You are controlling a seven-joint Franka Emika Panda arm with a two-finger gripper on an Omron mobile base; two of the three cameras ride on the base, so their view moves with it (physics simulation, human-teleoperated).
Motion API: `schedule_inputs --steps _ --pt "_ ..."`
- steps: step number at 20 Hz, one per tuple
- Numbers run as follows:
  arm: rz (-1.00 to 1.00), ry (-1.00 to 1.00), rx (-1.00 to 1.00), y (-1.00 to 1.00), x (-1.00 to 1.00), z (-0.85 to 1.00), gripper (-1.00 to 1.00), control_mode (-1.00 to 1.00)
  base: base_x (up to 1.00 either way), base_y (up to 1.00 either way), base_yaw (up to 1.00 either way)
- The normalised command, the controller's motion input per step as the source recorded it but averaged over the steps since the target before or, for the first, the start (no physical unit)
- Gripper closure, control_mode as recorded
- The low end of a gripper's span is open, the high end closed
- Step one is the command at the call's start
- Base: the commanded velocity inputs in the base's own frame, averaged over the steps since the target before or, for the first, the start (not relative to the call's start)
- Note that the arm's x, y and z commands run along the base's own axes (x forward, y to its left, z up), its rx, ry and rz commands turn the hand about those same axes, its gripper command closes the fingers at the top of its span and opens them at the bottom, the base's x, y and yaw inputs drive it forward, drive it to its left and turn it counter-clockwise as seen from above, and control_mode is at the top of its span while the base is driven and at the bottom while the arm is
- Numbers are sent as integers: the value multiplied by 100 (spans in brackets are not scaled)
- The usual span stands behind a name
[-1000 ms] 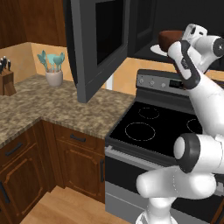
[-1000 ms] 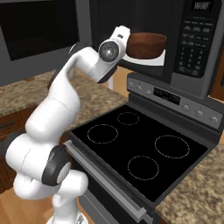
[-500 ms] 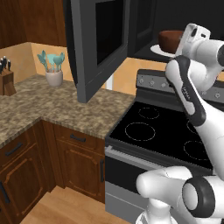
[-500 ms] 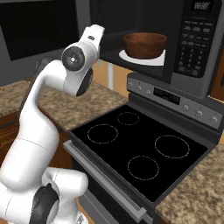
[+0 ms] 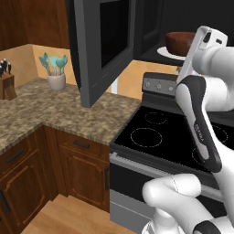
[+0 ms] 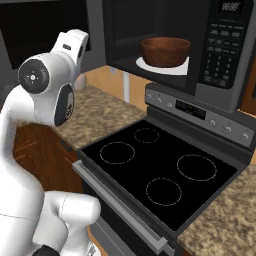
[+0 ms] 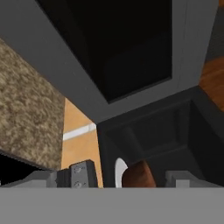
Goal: Pick the bell pepper from the sink and place it in the bowl. Then pick the bowl and place it in the microwave. Then close the microwave door and press the start button.
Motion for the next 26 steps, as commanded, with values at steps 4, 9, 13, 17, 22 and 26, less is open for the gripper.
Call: schedule_inputs --steps 4,9,13,17,22,26 --pt "0 9 3 50 -83 1 -100 -100 0 0 0" --pt "0 6 5 55 -83 0 -100 -100 0 0 0" --pt "0 1 4 73 -62 0 -100 -100 0 0 0" --pt "0 -3 2 79 -43 -8 -100 -100 0 0 0" --pt "0 -19 0 93 -37 -21 -100 -100 0 0 0" --pt "-2 -4 -1 97 -11 -17 -100 -100 0 0 0"
